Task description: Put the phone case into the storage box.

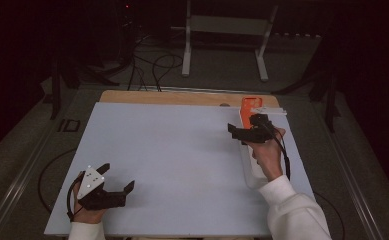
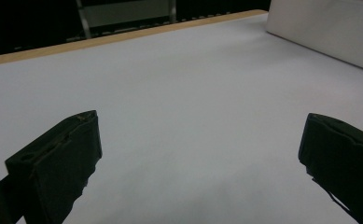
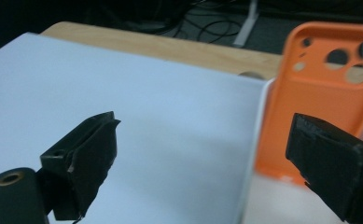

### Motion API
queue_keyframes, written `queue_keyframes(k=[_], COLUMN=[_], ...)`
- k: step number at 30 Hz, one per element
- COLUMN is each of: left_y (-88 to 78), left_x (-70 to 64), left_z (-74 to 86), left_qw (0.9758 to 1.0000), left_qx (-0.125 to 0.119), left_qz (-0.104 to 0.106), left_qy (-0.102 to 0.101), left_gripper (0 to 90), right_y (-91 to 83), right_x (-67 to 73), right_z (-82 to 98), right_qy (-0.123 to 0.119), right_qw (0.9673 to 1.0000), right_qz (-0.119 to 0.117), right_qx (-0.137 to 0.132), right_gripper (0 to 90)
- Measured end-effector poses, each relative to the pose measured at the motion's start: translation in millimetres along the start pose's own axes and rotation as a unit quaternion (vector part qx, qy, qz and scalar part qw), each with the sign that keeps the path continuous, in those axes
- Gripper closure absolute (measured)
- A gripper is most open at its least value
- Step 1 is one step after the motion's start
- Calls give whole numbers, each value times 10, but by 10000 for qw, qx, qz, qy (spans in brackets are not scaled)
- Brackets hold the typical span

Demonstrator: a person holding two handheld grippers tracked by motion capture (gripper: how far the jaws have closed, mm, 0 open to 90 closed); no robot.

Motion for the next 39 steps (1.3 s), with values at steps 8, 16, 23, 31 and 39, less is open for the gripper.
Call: queue_keyframes(k=[8,16,23,31,39], left_y=[5,6,0,-8,-7], left_x=[2,1,14,13,13], left_z=[1,-6,-13,-26,-26], left_qw=[10000,10000,10000,10000,10000], left_qx=[18,20,22,-5,5], left_qz=[-1,4,-13,-27,-50], left_qy=[-5,-14,-17,-11,33], left_gripper=[0,0,0,0,0], right_y=[-188,-340,-416,-451,-476], right_x=[217,380,486,590,709], right_z=[219,456,660,911,1075], right_qy=[-221,-507,-675,-837,-1092], right_qw=[9994,9967,9935,9904,9837], right_qz=[-249,-558,-744,-835,-934], right_qx=[-73,-290,-536,-711,-1079], right_gripper=[95,99,98,93,93])
Point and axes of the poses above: each handheld gripper's, and its own axes: y roughly forward along the jaws, z roughly out of its underside, x roughly to its left, the point moved 7 cm from there along y, roughly forward along the jaws, and after that the axes turned 11 degrees about x, right-handed, at the moved point
